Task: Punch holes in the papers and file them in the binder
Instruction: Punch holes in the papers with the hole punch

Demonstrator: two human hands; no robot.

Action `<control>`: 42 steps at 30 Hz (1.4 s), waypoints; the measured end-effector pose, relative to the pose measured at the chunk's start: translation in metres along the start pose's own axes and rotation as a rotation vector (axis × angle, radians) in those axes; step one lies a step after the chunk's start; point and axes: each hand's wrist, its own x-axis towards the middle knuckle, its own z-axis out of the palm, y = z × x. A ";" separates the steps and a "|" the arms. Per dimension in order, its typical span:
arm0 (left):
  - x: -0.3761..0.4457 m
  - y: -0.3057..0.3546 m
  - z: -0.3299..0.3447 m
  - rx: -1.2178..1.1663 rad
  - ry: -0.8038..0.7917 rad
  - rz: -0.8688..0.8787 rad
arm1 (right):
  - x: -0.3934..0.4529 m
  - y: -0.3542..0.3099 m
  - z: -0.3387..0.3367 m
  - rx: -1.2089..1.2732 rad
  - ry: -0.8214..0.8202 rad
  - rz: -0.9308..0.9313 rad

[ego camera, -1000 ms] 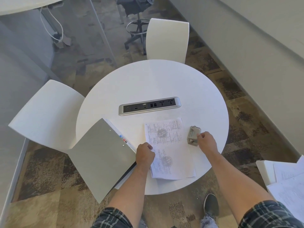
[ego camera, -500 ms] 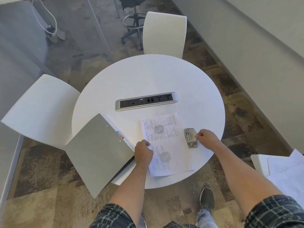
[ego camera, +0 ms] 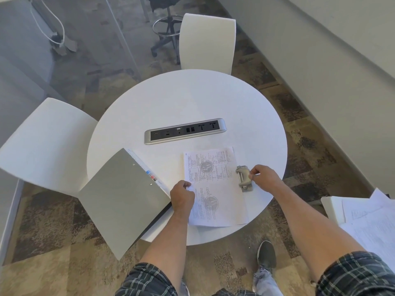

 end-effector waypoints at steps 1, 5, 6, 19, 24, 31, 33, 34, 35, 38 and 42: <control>0.000 0.000 0.000 -0.005 0.015 -0.008 | 0.000 0.000 0.000 -0.001 -0.011 0.001; 0.001 0.002 0.002 0.003 0.029 0.002 | -0.001 -0.004 0.001 0.010 -0.014 0.028; 0.000 0.002 0.003 0.005 0.025 0.009 | -0.001 -0.005 0.002 0.027 -0.010 0.038; -0.010 0.002 0.001 0.001 0.036 0.018 | -0.005 0.001 0.012 0.139 0.029 0.121; -0.013 0.004 0.002 -0.037 0.024 -0.016 | -0.007 0.005 0.007 0.135 0.014 0.092; -0.008 0.008 0.001 -0.181 0.077 -0.151 | -0.008 0.006 0.003 0.144 -0.011 0.111; -0.009 0.010 0.001 -0.179 0.076 -0.151 | -0.008 0.006 0.003 0.149 -0.014 0.107; -0.009 0.011 0.001 -0.177 0.077 -0.152 | -0.008 0.007 0.003 0.143 -0.015 0.104; -0.009 0.012 0.001 -0.172 0.081 -0.158 | -0.007 0.007 0.003 0.136 -0.016 0.102; -0.009 0.015 0.002 -0.140 0.072 -0.146 | -0.009 0.007 0.002 0.130 -0.021 0.100; -0.010 0.015 0.003 -0.098 0.070 -0.110 | -0.009 0.009 0.001 0.143 -0.017 0.110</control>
